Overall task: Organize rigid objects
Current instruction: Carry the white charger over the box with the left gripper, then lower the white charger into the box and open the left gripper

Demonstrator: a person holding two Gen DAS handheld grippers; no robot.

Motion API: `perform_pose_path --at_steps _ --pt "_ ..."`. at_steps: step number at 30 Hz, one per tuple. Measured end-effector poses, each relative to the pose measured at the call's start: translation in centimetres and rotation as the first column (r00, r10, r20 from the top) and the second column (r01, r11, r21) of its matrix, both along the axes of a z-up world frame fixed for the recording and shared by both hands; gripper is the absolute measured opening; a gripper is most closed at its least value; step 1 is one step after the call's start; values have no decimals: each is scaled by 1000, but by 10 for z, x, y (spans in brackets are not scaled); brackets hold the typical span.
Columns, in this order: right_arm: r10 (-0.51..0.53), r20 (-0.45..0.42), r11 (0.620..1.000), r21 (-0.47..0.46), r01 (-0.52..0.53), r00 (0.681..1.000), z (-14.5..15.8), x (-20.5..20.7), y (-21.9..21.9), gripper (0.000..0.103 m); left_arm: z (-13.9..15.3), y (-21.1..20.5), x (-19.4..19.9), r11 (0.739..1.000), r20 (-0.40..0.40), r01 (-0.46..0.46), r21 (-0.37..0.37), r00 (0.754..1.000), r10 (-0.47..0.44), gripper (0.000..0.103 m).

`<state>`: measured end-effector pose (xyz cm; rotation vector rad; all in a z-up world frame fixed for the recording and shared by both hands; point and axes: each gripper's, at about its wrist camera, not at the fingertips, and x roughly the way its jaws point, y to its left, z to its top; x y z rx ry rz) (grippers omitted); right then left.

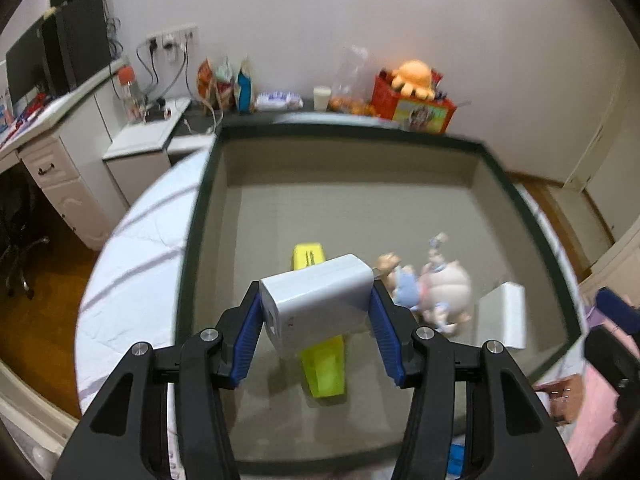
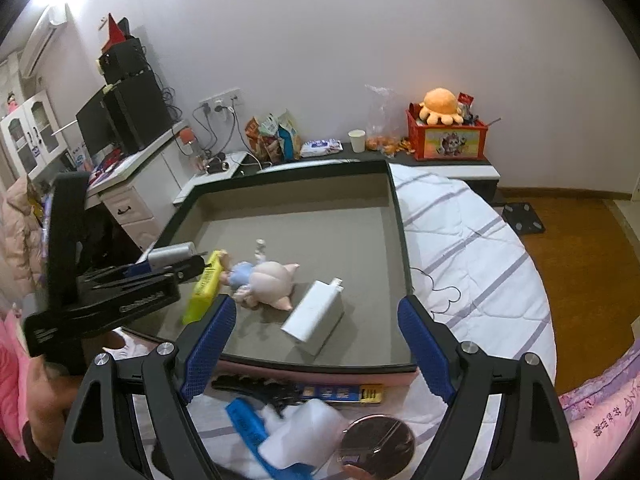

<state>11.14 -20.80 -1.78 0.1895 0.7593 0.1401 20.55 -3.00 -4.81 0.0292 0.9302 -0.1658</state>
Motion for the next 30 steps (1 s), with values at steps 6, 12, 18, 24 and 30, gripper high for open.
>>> perform_pose_path --at_steps 6,12,18,24,30 --pt "-11 -16 1000 6 11 1000 -6 -2 -9 84 0 -3 -8 998 42 -33 51 999 31 89" --pt "-8 3 1000 4 8 1000 -1 -19 -6 84 16 -4 -36 998 103 -37 60 994 30 98" --pt "-9 26 1000 -3 10 1000 5 -42 -2 84 26 3 -71 999 136 -31 28 990 27 103" --pt "-13 40 1000 -16 14 999 5 -65 2 84 26 15 -112 999 148 -41 3 988 40 103" --pt "-24 7 999 -29 24 1000 -15 -86 6 84 13 18 -141 999 127 -31 -15 991 33 103"
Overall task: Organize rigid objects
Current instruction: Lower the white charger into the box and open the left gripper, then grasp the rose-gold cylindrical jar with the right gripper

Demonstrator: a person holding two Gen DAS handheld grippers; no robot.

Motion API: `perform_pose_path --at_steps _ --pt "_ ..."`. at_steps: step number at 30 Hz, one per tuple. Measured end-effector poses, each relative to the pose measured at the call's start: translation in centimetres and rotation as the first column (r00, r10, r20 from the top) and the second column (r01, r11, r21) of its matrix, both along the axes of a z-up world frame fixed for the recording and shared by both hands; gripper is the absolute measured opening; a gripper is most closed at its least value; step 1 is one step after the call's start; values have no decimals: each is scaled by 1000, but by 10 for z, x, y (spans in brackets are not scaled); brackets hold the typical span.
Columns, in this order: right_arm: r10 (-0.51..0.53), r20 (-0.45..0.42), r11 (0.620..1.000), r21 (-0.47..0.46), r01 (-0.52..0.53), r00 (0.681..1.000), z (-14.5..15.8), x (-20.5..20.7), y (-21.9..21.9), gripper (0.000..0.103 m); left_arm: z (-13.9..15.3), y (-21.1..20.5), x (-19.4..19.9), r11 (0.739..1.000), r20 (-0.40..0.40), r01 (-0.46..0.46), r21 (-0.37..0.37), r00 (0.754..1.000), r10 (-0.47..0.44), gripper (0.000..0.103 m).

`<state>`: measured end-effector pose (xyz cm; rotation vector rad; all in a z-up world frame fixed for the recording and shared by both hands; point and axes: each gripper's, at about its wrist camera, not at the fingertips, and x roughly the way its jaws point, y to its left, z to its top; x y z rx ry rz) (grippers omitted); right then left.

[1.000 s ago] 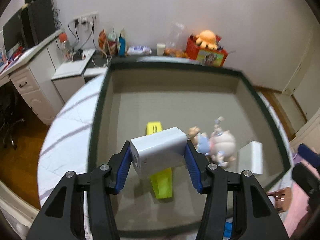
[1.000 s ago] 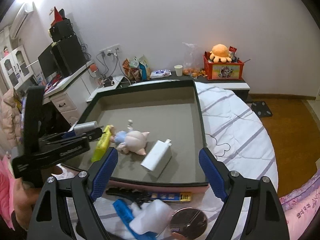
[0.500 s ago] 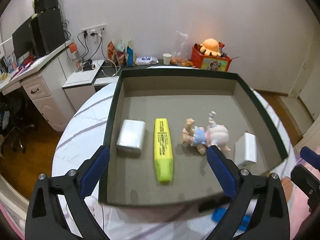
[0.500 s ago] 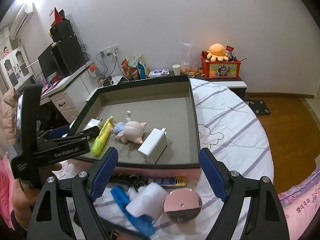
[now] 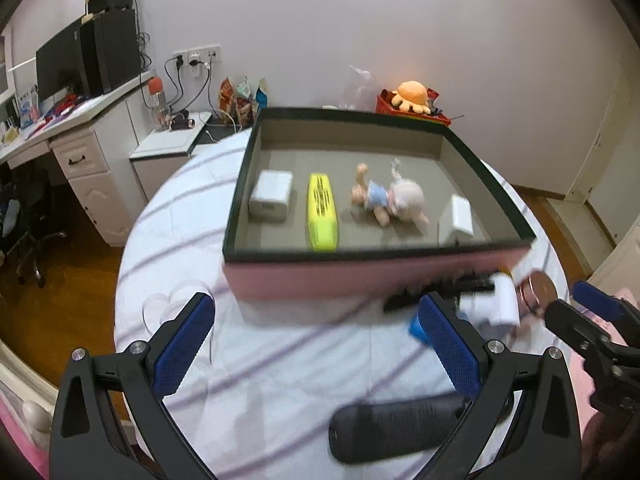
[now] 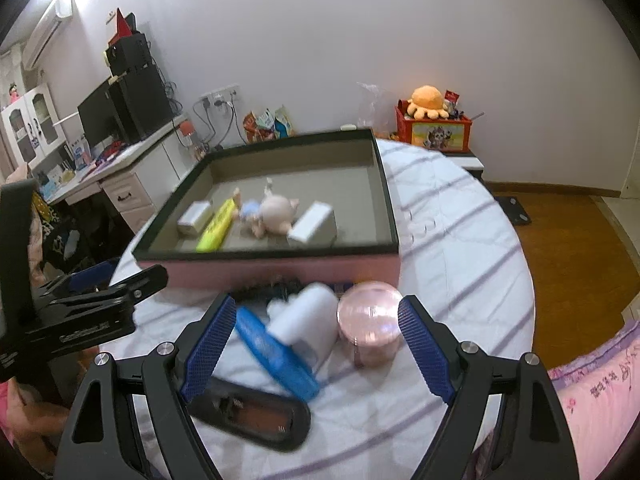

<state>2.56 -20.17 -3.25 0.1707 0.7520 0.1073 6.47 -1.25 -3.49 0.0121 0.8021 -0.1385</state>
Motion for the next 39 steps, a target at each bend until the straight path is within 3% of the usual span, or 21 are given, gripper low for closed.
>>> perform_pose_path --at_steps 17,33,35,39 --pt "-63 -62 997 -56 60 996 -33 -6 -11 84 -22 13 -23 999 -28 -15 -34 1000 14 103" --pt "-113 -72 989 -101 106 991 -49 18 -28 84 -27 -6 -19 1000 -35 4 1 999 -4 103" --pt "-107 -75 991 -93 99 991 -52 21 -29 81 -28 -7 -18 1000 -40 5 4 999 -5 103" --pt "-81 -87 994 -74 75 993 -56 27 -26 56 -30 -8 -17 1000 -45 5 7 999 -5 103"
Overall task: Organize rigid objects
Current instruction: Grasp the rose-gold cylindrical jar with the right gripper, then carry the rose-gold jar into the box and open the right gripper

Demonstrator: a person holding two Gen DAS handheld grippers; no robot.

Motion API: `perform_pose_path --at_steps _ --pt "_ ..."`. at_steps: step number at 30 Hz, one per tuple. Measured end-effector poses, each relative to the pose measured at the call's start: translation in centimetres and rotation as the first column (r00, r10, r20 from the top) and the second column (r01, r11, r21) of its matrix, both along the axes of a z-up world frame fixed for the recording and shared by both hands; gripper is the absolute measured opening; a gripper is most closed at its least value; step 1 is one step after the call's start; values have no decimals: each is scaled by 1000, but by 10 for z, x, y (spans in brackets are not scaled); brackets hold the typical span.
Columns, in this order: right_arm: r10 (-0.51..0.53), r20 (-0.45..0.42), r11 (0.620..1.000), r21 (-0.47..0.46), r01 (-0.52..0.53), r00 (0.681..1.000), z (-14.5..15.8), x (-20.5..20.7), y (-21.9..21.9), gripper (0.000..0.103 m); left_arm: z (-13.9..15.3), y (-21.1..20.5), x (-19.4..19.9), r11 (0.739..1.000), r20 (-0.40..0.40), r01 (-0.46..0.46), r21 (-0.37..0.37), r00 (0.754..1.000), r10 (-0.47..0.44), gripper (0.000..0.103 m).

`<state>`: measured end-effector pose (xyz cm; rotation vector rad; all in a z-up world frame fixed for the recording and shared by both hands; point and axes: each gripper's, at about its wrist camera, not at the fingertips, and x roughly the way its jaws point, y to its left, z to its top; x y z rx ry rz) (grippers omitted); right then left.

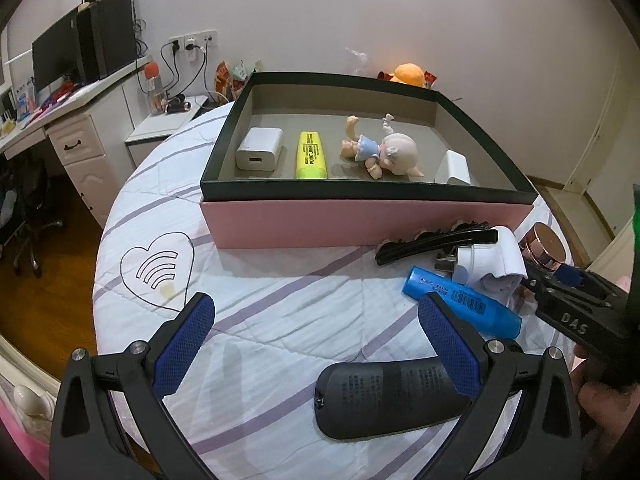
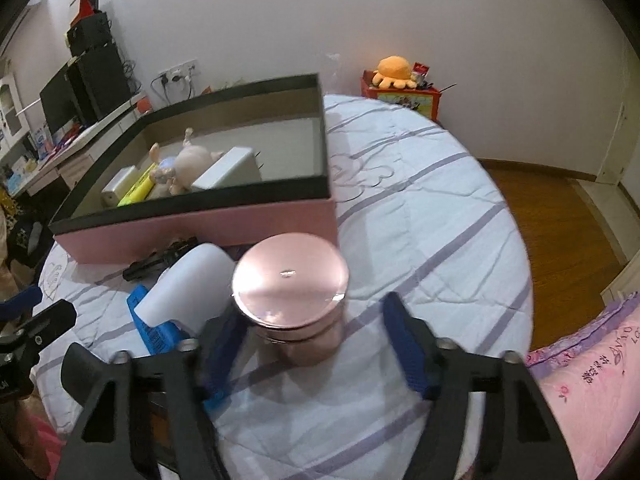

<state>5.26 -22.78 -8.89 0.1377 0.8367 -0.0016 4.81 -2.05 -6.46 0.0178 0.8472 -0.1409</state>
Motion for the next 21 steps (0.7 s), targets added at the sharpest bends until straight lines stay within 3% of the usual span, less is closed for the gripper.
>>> perform_pose_path --at_steps 1,10,21 --pt "7 -4 1000 0 -7 1000 -2 2 2 49 0 0 0 1000 -1 0 1 1000 0 103" --pt "10 11 1000 9 -10 1000 2 -4 3 49 2 1 1 1000 9 -5 2 1000 5 103" --pt "66 85 998 -7 -66 994 54 -10 14 49 28 12 24 999 43 -39 -3 998 39 103"
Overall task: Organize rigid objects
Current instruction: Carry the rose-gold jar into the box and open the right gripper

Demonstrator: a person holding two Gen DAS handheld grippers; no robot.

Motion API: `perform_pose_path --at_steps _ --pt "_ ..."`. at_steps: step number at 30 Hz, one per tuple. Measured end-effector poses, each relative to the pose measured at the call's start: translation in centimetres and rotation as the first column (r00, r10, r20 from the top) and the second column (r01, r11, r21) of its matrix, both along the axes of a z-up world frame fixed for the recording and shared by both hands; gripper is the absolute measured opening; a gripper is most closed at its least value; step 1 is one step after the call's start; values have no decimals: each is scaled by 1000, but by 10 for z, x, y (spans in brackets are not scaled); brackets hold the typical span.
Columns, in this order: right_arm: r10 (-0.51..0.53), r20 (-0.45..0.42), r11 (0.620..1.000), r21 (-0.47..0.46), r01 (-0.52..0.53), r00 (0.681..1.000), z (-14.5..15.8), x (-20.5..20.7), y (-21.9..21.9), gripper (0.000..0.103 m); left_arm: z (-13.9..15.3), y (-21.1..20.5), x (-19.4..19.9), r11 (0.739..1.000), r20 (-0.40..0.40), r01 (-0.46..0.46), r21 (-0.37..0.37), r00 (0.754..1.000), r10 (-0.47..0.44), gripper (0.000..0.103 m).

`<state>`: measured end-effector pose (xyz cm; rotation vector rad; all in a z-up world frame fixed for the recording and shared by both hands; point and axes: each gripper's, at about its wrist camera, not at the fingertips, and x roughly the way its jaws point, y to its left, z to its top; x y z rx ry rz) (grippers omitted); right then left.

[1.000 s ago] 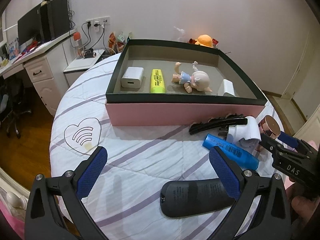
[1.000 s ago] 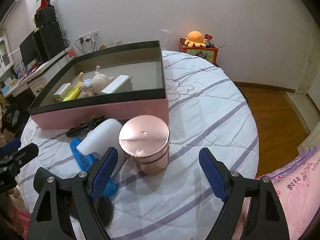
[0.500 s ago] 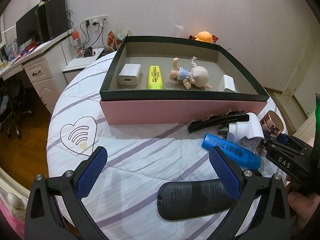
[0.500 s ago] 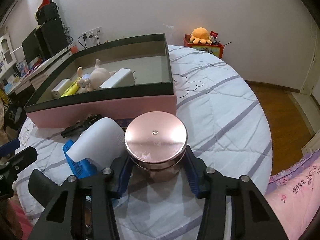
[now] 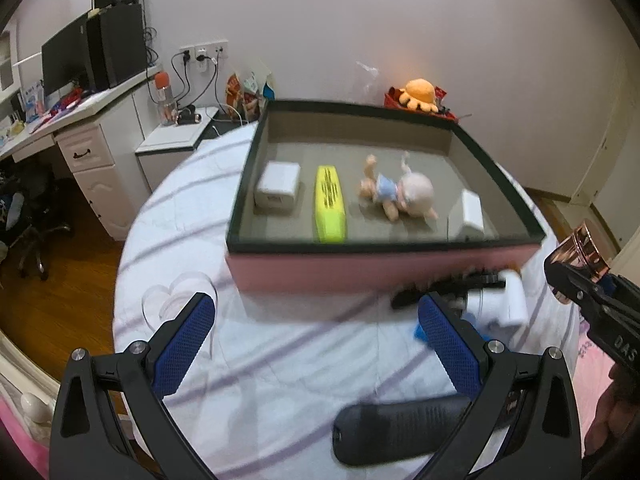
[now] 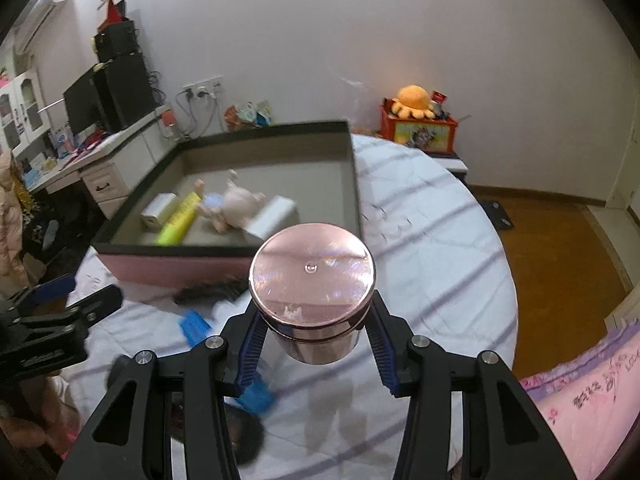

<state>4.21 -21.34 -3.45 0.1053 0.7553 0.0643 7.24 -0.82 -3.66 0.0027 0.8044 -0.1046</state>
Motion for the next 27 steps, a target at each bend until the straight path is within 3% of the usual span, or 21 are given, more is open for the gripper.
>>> perform_pose_path --at_steps 5,11,17,27 --pt "45 12 999 1 -45 999 23 31 11 49 28 2 34 1000 38 -18 5 999 18 103" --pt "81 1 997 -17 -81 997 36 100 19 49 41 -3 83 999 59 -23 25 998 21 103" --pt "76 -90 997 -24 -79 993 14 173 14 49 27 -9 116 999 25 -19 26 1000 18 103" --pt "61 -254 993 -84 -85 965 -27 213 17 49 6 -14 132 1000 -25 -2 23 1000 3 103"
